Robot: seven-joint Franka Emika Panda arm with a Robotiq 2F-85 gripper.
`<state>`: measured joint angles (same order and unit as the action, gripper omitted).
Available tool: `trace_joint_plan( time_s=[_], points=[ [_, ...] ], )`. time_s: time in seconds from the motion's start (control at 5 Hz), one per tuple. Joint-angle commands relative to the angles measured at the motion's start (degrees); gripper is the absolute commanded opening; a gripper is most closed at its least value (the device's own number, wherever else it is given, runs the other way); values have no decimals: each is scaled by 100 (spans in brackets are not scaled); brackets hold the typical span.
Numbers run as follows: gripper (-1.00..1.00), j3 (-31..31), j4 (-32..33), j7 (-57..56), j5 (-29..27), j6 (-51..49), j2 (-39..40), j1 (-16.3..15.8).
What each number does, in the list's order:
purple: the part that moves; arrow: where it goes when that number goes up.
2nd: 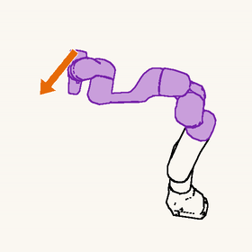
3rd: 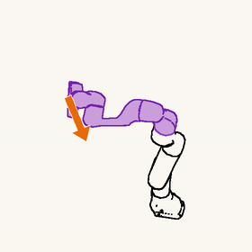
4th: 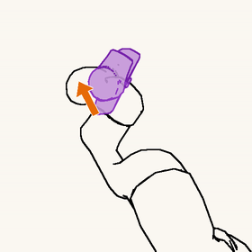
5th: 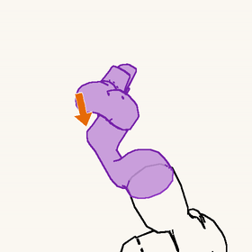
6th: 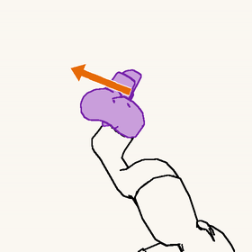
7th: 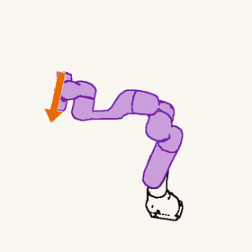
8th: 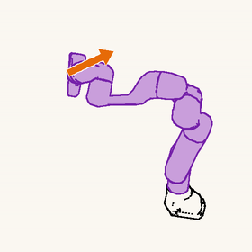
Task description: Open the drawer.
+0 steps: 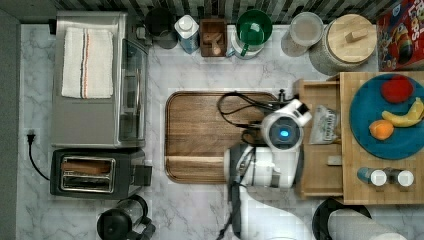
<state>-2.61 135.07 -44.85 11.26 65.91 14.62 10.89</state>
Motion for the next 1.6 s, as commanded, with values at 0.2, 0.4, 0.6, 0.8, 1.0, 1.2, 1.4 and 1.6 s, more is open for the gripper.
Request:
trace_joint_plan(
  time_s=[0.2,0.4,0.6,0.8,1.0,1.2,1.4,1.6],
  points=[
    [100,891,189,799,71,-158,-208,-1197],
    [100,916,188,806,83,-157,-207,-1171],
    [100,961,189,822,105,-159,-206,-1124],
    [100,1000,186,836,123,-162,-205,-1083],
    [100,1002,188,836,124,-162,-205,-1081],
    [100,1025,188,843,135,-163,-204,-1056],
    [100,1019,188,841,132,-162,-204,-1063],
    [100,1024,185,844,134,-163,-204,-1058]
  ],
)
